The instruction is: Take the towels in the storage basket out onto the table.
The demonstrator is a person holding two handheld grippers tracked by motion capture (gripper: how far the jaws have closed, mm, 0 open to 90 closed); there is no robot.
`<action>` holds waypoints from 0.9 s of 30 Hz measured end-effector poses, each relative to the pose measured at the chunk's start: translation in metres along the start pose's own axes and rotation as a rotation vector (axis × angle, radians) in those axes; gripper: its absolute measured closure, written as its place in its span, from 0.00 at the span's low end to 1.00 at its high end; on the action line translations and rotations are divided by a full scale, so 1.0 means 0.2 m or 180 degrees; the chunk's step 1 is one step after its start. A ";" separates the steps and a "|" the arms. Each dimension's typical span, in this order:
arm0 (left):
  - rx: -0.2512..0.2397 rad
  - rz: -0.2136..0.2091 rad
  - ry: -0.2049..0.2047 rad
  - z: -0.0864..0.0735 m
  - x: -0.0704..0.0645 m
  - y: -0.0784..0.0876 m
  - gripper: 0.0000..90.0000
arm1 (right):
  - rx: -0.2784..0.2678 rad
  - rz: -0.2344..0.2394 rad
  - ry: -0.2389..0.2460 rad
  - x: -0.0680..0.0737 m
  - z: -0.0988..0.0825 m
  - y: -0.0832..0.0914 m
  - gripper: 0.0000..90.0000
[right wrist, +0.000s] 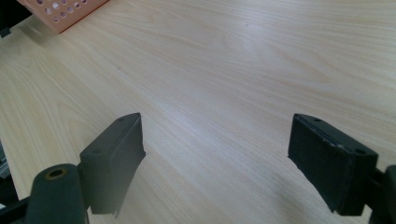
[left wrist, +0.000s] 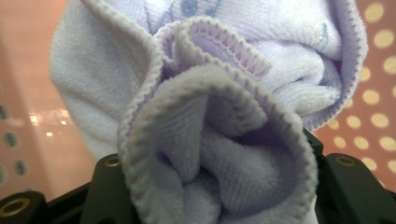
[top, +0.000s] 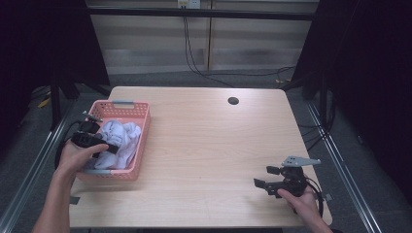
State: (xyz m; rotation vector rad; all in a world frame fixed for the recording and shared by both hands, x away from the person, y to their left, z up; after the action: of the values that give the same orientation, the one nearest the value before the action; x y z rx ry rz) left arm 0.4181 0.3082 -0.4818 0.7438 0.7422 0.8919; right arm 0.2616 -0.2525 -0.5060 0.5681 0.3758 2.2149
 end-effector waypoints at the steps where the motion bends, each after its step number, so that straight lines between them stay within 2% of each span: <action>1: 0.0013 -0.0047 -0.0039 0.00 0.00 0.01 0.49 | -0.0001 0.0009 -0.0002 0.00 0.00 0.00 0.20; 2: -0.0038 -0.0035 -0.0010 0.01 0.00 0.02 0.49 | -0.0008 0.0009 0.0002 0.00 0.00 0.00 0.20; 4: -0.0060 -0.0078 -0.0067 0.01 0.00 0.04 0.49 | -0.0003 0.0013 0.0000 0.00 0.00 0.00 0.20; 8: -0.0234 -0.0059 0.0037 0.04 -0.01 0.07 0.48 | -0.0002 0.0015 -0.0003 0.00 0.00 0.00 0.20; 9: -0.0211 -0.0109 0.0026 0.04 -0.01 0.08 0.48 | 0.0000 0.0004 -0.0004 0.00 0.00 0.00 0.20; 12: -0.0235 -0.0068 -0.0026 0.06 -0.02 0.11 0.49 | -0.0005 0.0013 -0.0001 0.00 0.00 0.00 0.20; 18: -0.0331 -0.0090 -0.0070 0.09 -0.04 0.17 0.49 | -0.0002 0.0020 -0.0009 0.00 0.00 0.00 0.20; 21: -0.0426 -0.0127 -0.0057 0.10 -0.04 0.19 0.48 | -0.0006 0.0022 -0.0009 0.00 0.00 0.00 0.20; 22: -0.0475 -0.0140 -0.0005 0.10 -0.04 0.20 0.48 | -0.0008 0.0018 -0.0011 0.00 0.00 0.00 0.20; 23: -0.0467 -0.0152 -0.0059 0.10 -0.04 0.22 0.48 | -0.0007 0.0021 -0.0012 0.00 0.00 0.00 0.20; 24: -0.0503 -0.0169 -0.0016 0.11 -0.04 0.23 0.48 | -0.0013 0.0027 -0.0007 0.00 0.00 0.00 0.20; 25: -0.0489 -0.0185 -0.0050 0.11 -0.04 0.24 0.48 | -0.0014 0.0023 -0.0007 0.00 0.00 0.00 0.20; 27: -0.0558 -0.0181 -0.0007 0.12 -0.05 0.25 0.48 | -0.0014 0.0029 -0.0016 0.00 0.00 0.00 0.20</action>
State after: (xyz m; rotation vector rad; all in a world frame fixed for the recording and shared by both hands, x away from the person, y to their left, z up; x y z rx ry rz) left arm 0.4133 0.3156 -0.4252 0.5659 0.6707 0.8920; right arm 0.2620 -0.2532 -0.5056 0.5740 0.3662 2.2222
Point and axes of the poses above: each handheld gripper's, and its own axes: y roughly backward along the jaws, z roughly out of its top, x roughly to its left, the point moved 5 cm from there along -y, roughly forward along the jaws, and after that the axes turned 10 degrees about -x, right-handed, at the moved point
